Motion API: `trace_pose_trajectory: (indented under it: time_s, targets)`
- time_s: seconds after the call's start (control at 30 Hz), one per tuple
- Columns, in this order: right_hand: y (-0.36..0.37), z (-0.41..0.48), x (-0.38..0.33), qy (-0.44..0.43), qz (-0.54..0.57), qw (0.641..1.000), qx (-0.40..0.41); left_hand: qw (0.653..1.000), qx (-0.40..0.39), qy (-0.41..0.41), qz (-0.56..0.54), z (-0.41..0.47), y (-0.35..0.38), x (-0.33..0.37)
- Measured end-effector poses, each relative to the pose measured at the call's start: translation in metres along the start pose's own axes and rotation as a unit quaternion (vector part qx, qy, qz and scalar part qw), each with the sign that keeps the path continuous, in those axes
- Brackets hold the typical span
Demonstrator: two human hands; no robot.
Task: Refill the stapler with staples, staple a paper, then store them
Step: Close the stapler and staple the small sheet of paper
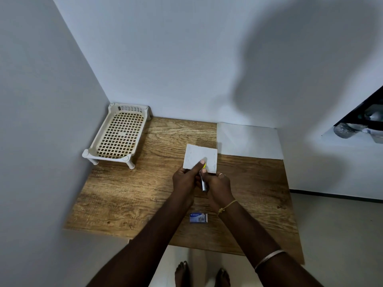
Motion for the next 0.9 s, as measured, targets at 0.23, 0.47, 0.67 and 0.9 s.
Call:
trace_pose_trajectory:
  time_s: [0.23,0.47,0.67,0.9]
  targets:
    - [0.000,0.003,-0.003,0.022,-0.048,0.998,0.038,0.999,0.004,0.001,-0.032,-0.006,0.003,-0.003]
    - [-0.004,0.001,-0.010,-0.012,-0.093,0.994,0.048,1.000,-0.015,0.019,-0.003,-0.004,0.000,-0.003]
    - [-0.004,0.001,-0.012,-0.006,-0.082,0.995,0.048,0.999,0.014,-0.013,-0.041,0.000,-0.001,-0.004]
    - [0.000,-0.003,-0.013,-0.006,-0.050,0.998,0.042,0.997,0.014,-0.027,-0.070,0.001,0.003,-0.005]
Point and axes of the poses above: each hand's wrist, its own z-axis towards the middle knuckle, its own y-axis out of the palm, x = y × z, the point moved 4 cm from there along z, towards the middle knuckle, and after that the axes turned 15 degrees about z, right-handed, at the moved point
